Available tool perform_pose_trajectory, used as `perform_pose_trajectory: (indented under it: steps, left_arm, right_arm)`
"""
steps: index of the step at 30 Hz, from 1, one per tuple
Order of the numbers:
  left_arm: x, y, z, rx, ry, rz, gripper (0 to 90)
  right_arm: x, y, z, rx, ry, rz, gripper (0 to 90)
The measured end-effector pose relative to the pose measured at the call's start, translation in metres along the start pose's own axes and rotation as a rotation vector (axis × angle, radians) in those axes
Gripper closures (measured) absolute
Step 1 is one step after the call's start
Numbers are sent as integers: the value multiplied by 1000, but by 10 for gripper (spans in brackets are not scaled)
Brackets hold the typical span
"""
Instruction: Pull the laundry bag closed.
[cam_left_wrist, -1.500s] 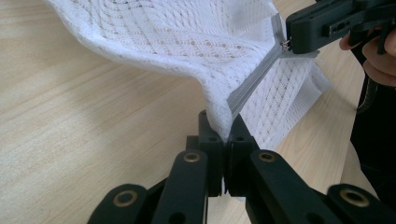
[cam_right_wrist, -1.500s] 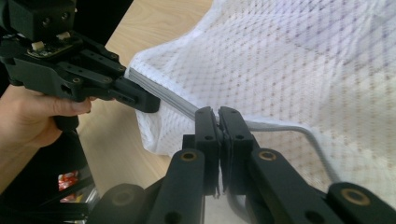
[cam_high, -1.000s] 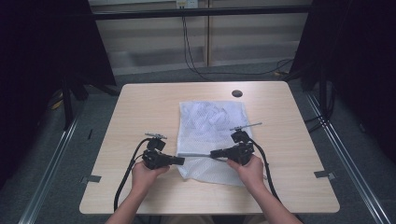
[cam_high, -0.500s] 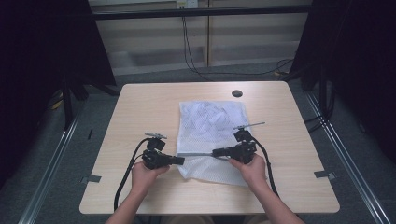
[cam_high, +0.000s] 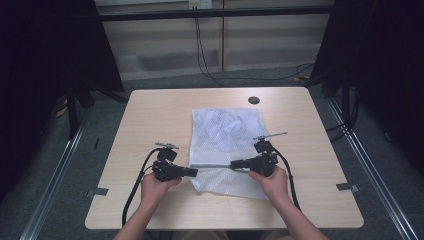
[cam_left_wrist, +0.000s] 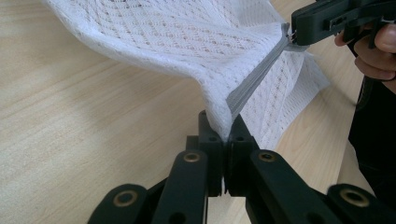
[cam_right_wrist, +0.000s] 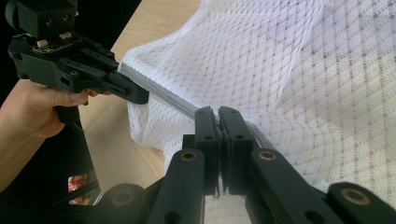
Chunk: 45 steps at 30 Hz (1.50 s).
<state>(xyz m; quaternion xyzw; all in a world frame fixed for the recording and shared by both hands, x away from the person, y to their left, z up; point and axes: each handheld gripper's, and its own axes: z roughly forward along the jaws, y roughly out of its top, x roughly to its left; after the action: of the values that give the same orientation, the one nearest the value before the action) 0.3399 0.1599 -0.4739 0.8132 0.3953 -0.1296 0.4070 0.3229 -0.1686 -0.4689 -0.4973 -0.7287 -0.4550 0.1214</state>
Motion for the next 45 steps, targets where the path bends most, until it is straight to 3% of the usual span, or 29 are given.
perform_pose_trajectory:
  steps: [8,21,34,45]
  left_arm:
    - [1,0,1,2,-14,-7,885]
    - [1,-1,2,12,6,0,885]
    - [7,-2,-4,-17,-16,-30,885]
    - [6,-2,-5,-12,-24,-28,885]
  right_arm:
    - [-3,2,-1,2,13,1,868]
    - [-5,3,-2,3,-1,-3,868]
    - [-13,3,-10,-21,0,17,868]
    - [-12,3,-12,-17,6,18,868]
